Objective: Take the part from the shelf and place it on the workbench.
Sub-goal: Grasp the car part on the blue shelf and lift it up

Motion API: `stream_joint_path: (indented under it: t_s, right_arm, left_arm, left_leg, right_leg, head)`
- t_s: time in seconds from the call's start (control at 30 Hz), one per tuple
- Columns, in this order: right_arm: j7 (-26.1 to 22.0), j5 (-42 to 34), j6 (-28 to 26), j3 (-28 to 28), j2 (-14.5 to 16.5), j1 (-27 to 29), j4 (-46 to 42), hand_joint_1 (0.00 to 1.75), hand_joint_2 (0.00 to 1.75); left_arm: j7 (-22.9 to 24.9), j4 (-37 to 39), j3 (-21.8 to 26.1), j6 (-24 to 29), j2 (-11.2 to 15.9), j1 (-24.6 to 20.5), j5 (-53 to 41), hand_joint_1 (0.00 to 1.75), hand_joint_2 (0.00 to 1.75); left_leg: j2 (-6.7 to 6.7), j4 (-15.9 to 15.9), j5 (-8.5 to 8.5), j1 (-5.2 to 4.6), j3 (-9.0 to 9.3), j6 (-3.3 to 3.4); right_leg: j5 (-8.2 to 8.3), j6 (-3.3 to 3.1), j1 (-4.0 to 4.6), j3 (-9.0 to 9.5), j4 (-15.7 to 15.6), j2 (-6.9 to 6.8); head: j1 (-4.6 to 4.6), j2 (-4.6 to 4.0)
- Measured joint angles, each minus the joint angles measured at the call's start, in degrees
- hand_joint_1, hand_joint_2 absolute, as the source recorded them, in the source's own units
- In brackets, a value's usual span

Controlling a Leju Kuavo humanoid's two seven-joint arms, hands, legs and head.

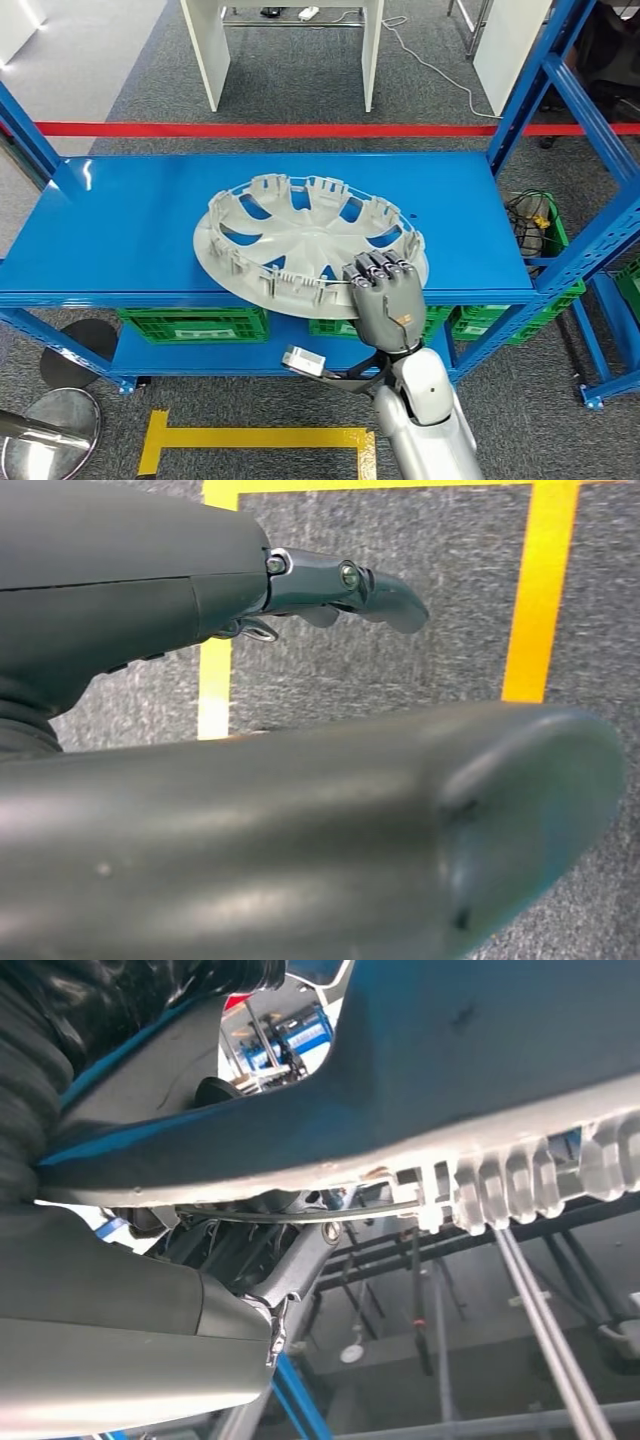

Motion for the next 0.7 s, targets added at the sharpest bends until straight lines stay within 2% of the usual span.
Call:
stream_joint_path:
  t_s: [0.07, 0.1, 0.13, 0.2, 0.23, 0.27, 0.3, 0.33, 0.4, 0.43, 0.47, 0.57, 0.6, 0.63, 0.7]
  right_arm:
    - [-1.3, 0.0, 0.0, -1.3, 0.3, 0.3, 0.0, 1.75, 1.75]
    - [-1.6, 0.0, 0.0, -1.8, 0.3, 0.4, -0.1, 1.75, 1.75]
    - [-1.8, 0.0, 0.0, -2.3, 0.3, 0.5, -0.1, 1.75, 1.75]
    - [-2.0, -0.2, 0.0, -3.2, 0.3, 0.7, -0.1, 1.75, 1.75]
    - [-2.2, -0.6, 0.0, -3.5, 0.3, 0.8, -0.1, 1.75, 1.75]
    - [-2.3, -1.1, 0.0, -3.8, 0.3, 0.9, -0.1, 1.75, 1.75]
    - [-2.5, -1.6, 0.0, -4.1, 0.3, 1.0, -0.2, 1.75, 1.75]
    - [-2.7, -1.9, 0.0, -4.3, 0.3, 1.2, -0.3, 1.75, 1.75]
    - [-3.3, -2.2, 0.0, -4.6, 0.4, 1.3, -0.7, 1.75, 1.75]
    - [-3.6, -2.2, 0.0, -4.8, 0.4, 1.4, -1.0, 1.75, 1.75]
    - [-3.8, -2.2, 0.0, -5.0, 0.4, 1.5, -1.2, 1.75, 1.75]
    - [-4.2, -1.9, 0.0, -5.5, 0.5, 1.8, -1.5, 1.75, 1.75]
    - [-4.2, -1.8, 0.0, -5.6, 0.5, 1.8, -1.5, 1.75, 1.75]
    - [-4.1, -1.7, 0.0, -5.7, 0.6, 1.9, -1.5, 1.75, 1.75]
    - [-4.0, -1.4, 0.0, -5.8, 0.6, 1.9, -1.6, 1.75, 1.75]
  left_arm:
    - [-0.5, 0.0, -0.4, 0.0, 0.0, 0.0, -0.1, 0.0, 0.0]
    - [-0.6, 0.0, -0.6, 0.0, -0.1, 0.0, -0.1, 0.0, 0.0]
    - [-0.7, 0.0, -0.7, 0.0, -0.1, -0.1, -0.1, 0.0, 0.0]
    - [-0.7, 0.1, -0.9, -0.1, -0.1, -0.1, -0.1, 0.0, 0.0]
    - [-0.7, 0.1, -1.0, -0.1, -0.1, -0.1, -0.1, 0.0, 0.0]
    - [-0.7, 0.1, -1.0, -0.1, -0.1, 0.0, -0.1, 0.0, 0.0]
    - [-0.7, 0.1, -1.0, -0.1, -0.1, 0.0, -0.1, 0.0, 0.0]
    - [-0.7, 0.1, -1.0, -0.1, -0.1, 0.0, -0.1, 0.0, 0.0]
    - [-0.7, 0.1, -1.0, 0.0, -0.1, -0.1, 0.0, 0.0, 0.0]
    - [-0.7, 0.1, -1.0, 0.0, -0.1, -0.1, 0.0, 0.0, 0.0]
    - [-0.7, 0.1, -1.0, 0.0, -0.1, -0.1, 0.0, 0.0, 0.0]
    - [-0.6, 0.1, -1.0, 0.0, -0.1, -0.1, 0.0, 0.0, 0.0]
    - [-0.6, 0.1, -1.0, 0.0, -0.1, 0.0, 0.0, 0.0, 0.0]
    - [-0.6, 0.1, -1.0, 0.0, -0.1, 0.0, 0.0, 0.0, 0.0]
    - [-0.6, 0.2, -1.0, 0.0, -0.1, -0.1, 0.0, 0.0, 0.0]
  left_leg:
    - [0.06, -0.7, 0.52, 0.2, 0.19, 0.57]
    - [0.12, -1.1, 0.83, 0.37, 0.3, 0.9]
    - [0.18, -1.4, 1.11, 0.54, 0.39, 1.19]
    - [0.22, -1.5, 1.35, 0.6, 0.24, 1.44]
    - [0.23, -1.4, 1.36, 0.6, 0.15, 1.45]
    - [0.23, -1.3, 1.36, 0.61, 0.1, 1.44]
    - [0.2, -1.2, 1.33, 0.65, 0.07, 1.4]
    - [0.15, -0.9, 1.25, 0.7, 0.06, 1.28]
    - [-0.02, -0.2, 0.92, 0.76, -0.27, 0.71]
    - [-0.1, 0.3, 0.83, 0.74, -0.56, 0.33]
    - [-0.16, 0.6, 0.83, 0.7, -0.91, -0.04]
    - [-0.19, 1.3, 0.85, 0.75, -1.96, -1.03]
    - [-0.14, 2.1, -0.05, 0.82, -2.44, -1.41]
    - [-0.09, 4.0, -1.79, 0.94, -3.18, -1.79]
    - [-0.03, 10.5, -6.47, 1.24, -5.26, -2.46]
  right_leg:
    - [-0.36, 0.37, 0.04, -0.22, 0.3, 0.04]
    - [-1.31, 0.49, 0.08, -0.79, 1.3, 0.11]
    - [-2.82, 0.58, 0.09, -1.91, 3.7, 0.17]
    - [-6.23, 0.76, 0.01, -5.48, 11.1, 0.26]
    - [-7.11, 0.87, -0.04, -7.22, 14.5, 0.26]
    - [-6.87, 0.97, -0.09, -8.31, 16.3, 0.25]
    - [-5.42, 1.07, -0.18, -8.43, 15.9, 0.24]
    - [-3.15, 1.14, -0.3, -7.61, 13.5, 0.23]
    - [0.69, 1.18, -0.43, -4.63, 6.6, 0.33]
    - [1.51, 1.05, -0.42, -3.58, 4.4, 0.47]
    - [1.56, 0.84, -0.34, -3.03, 3.3, 0.62]
    - [1.51, -0.45, -0.29, -3.49, 2.6, 0.76]
    - [1.77, -1.01, -0.35, -3.84, 2.5, 0.68]
    - [2.12, -1.51, -0.44, -4.24, 2.3, 0.52]
    - [2.79, -2.08, -0.4, -5.12, 2.3, 0.23]
  head:
    - [0.03, 0.0]
    - [0.13, 0.0]
    - [0.25, 0.0]
    - [0.42, 0.0]
    - [0.43, 0.0]
    - [0.41, 0.0]
    - [0.43, 0.0]
    - [0.42, 0.0]
    - [0.44, 0.0]
    - [0.43, 0.0]
    - [0.43, 0.0]
    - [0.38, 0.0]
    - [0.31, 0.0]
    - [0.23, 0.0]
    - [0.06, 0.0]
